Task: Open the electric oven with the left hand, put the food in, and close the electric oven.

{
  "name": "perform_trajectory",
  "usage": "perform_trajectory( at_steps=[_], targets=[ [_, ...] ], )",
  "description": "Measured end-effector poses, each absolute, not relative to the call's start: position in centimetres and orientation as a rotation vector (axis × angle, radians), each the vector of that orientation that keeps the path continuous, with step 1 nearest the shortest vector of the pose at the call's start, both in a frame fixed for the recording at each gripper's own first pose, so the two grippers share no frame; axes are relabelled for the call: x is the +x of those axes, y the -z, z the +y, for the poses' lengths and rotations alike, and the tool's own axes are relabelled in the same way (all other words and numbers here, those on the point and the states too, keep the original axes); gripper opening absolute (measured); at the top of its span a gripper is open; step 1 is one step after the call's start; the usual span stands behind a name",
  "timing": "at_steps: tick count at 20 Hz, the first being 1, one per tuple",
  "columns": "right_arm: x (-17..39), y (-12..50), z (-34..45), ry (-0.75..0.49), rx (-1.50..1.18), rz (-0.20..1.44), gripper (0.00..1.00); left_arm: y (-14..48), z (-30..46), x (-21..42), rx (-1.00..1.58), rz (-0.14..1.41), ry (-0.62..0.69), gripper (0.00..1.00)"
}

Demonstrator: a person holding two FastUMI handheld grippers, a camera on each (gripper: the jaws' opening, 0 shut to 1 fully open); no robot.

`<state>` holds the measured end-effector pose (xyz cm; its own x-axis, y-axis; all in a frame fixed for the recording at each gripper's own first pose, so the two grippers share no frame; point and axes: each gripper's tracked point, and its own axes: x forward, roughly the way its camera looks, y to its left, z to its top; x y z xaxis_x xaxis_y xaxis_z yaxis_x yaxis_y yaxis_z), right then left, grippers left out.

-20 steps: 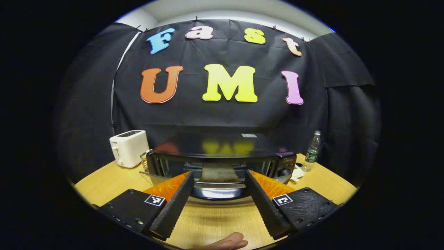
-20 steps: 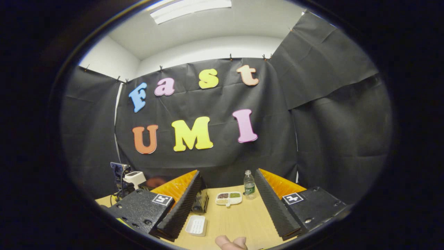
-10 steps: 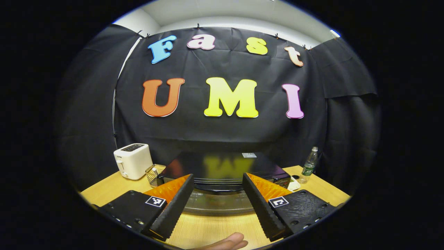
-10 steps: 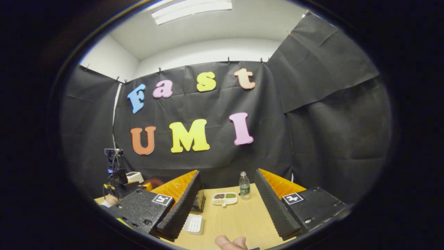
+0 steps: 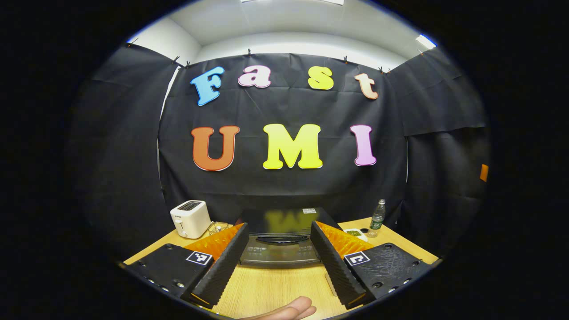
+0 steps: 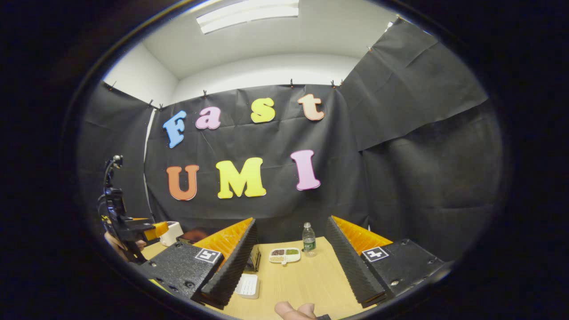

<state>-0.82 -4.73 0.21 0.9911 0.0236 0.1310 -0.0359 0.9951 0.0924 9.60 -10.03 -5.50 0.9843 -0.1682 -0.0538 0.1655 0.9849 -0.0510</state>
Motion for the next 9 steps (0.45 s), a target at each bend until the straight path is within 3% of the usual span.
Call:
perform_trajectory(
  at_steps=[9],
  targets=[
    [-1.7, -0.1, -4.5, -0.027, 0.05, -0.131, 1.0, 2.8, -8.5, 1.4, -0.056, -0.013, 0.157, 0.93]
  ],
)
